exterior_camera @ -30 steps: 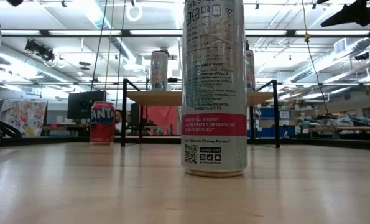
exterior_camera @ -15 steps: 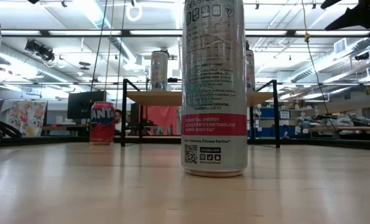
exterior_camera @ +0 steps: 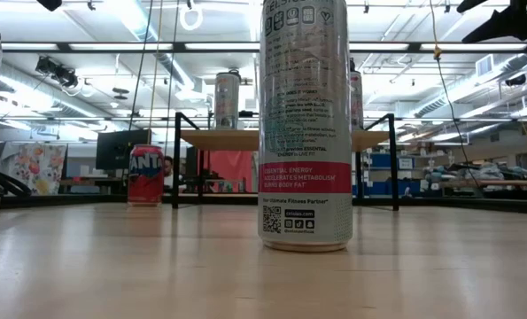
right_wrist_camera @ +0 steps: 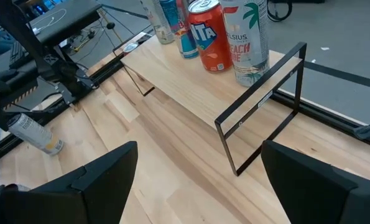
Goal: Place canned beverage on shelf
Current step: Put the white yellow soda can on the shelf aligned with the other white yellow soda can
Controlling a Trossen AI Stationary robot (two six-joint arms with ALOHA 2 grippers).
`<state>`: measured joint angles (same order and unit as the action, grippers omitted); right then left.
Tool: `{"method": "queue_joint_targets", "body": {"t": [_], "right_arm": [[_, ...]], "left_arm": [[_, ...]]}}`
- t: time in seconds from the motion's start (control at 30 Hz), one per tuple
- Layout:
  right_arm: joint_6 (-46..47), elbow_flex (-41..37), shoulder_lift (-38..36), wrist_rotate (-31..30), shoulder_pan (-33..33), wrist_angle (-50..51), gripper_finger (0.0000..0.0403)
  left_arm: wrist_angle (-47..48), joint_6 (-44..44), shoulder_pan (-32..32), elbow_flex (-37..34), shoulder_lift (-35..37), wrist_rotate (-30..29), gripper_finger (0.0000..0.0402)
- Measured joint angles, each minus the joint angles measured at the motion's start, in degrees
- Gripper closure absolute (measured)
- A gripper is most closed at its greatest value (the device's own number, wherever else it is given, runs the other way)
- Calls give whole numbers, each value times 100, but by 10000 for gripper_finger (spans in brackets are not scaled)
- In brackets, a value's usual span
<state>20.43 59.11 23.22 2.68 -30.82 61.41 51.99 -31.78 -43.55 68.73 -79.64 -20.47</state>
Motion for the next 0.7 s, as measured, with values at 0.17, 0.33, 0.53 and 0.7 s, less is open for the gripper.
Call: {"method": "queue_joint_targets", "body": {"t": [0.17,0.33,0.53,0.7], "right_arm": [[0,0,0,0,1,0,50],[-2,0,0,0,1,-2,50],[0,0,0,0,1,-2,50],[-1,0,0,0,-1,-2,50]], "left_arm": [[63,-87,0,0,-2,-2,113],[101,-372,-4,0,-4,2,113],[451,-995,-7,-5,-7,15,113],[457,-1180,-7,-52,-13,15,113]]}}
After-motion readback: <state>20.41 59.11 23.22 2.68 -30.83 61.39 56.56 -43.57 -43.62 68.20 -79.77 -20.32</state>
